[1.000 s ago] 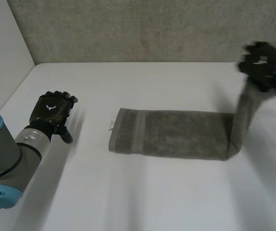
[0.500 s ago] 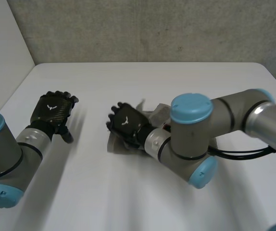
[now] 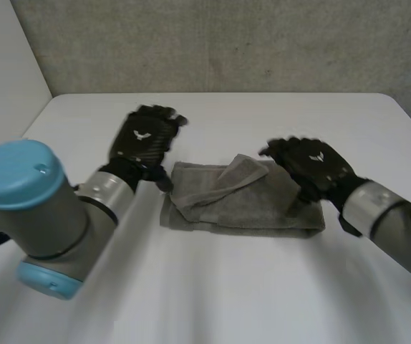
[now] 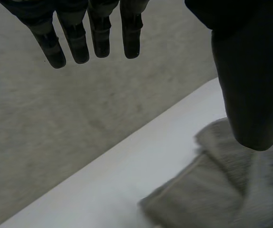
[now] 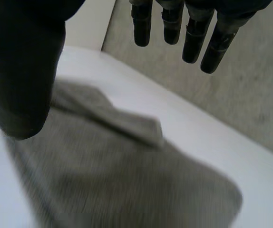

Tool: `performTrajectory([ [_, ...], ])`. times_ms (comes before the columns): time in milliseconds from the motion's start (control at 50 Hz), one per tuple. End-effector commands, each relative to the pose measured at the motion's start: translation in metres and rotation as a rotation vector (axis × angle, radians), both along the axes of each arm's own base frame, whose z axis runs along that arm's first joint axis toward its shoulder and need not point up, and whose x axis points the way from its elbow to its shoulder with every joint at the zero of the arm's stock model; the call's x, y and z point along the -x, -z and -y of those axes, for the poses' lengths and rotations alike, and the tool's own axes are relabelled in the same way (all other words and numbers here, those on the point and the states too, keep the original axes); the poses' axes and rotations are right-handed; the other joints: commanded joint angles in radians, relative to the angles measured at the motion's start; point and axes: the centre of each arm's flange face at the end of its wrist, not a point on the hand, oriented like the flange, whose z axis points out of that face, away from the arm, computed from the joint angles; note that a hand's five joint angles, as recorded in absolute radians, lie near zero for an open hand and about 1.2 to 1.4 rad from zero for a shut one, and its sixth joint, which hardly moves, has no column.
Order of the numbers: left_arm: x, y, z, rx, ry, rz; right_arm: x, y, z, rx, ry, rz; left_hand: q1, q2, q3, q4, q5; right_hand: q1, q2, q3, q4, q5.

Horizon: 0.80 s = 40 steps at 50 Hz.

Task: Fold the towel.

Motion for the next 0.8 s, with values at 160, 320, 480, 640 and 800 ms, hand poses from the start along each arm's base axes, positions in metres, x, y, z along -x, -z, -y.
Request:
performTrajectory([
  [160, 0.046, 0.061, -0.008, -0.173, 0.124, 0.049, 0.041, 0.042, -0.008, -0.064, 0.031, -0.131, -0.086, -0.053, -0.052, -0.059, -0.033, -0.066, -0.078, -0.044, -0.076, -0.063],
  [320, 0.063, 0.07, 0.01, -0.171, 0.129, 0.019, 0.041, 0.048, -0.003, -0.046, 0.04, -0.132, -0.077, -0.044, -0.052, -0.059, -0.025, -0.066, -0.078, -0.044, -0.076, -0.063],
  [480, 0.065, 0.071, 0.034, -0.135, 0.047, -0.005, 0.04, 0.058, 0.002, -0.014, 0.05, -0.141, -0.068, -0.035, -0.052, -0.059, -0.016, 0.018, 0.005, -0.044, -0.076, 0.021],
  [640, 0.048, 0.079, 0.048, -0.15, -0.057, 0.01, 0.043, 0.062, 0.007, 0.009, 0.062, -0.158, -0.068, -0.035, -0.052, -0.059, -0.016, 0.187, 0.175, -0.044, -0.076, 0.191],
  [800, 0.019, 0.094, 0.055, -0.205, -0.145, 0.048, 0.044, 0.063, 0.007, 0.031, 0.058, -0.18, -0.071, -0.038, -0.052, -0.059, -0.019, 0.317, 0.305, -0.044, -0.076, 0.32],
])
